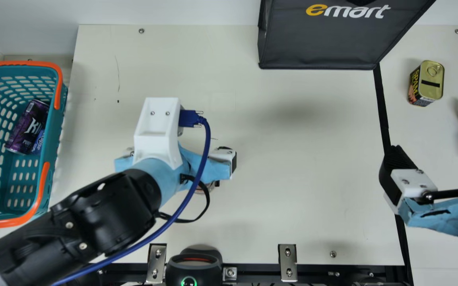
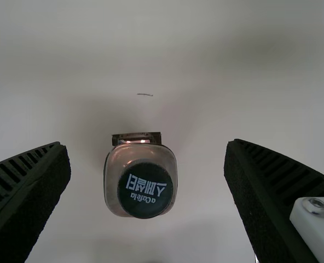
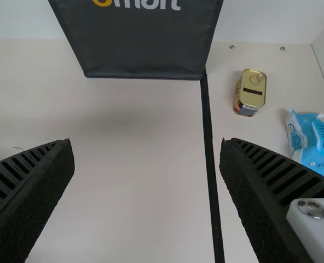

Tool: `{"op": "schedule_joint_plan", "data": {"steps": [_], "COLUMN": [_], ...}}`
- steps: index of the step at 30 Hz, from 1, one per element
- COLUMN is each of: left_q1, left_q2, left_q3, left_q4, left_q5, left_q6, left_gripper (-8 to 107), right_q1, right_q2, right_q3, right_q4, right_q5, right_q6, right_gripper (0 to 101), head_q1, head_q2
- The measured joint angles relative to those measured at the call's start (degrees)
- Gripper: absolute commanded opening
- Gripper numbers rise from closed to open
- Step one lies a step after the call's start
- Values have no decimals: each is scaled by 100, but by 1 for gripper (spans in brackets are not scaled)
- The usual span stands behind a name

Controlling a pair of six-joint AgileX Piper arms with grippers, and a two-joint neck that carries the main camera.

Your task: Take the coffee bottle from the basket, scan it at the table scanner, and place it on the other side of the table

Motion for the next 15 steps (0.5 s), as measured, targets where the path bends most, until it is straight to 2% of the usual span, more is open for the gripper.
{"op": "schedule_joint_plan", "data": {"steps": [15], "left_q1": [-128], "left_q2": [356], "left_q3": [66], "left_q4": [12], "left_q5": [161], "left_q6": [-222], "left_gripper": [90], "right_q1": [0], "right_q2": [0], "right_q3": [0], "right_q4": [0], "right_q5": [4], "right_q6": [0], "right_gripper": [95], "head_q1": [0], "head_q2": [0]}}
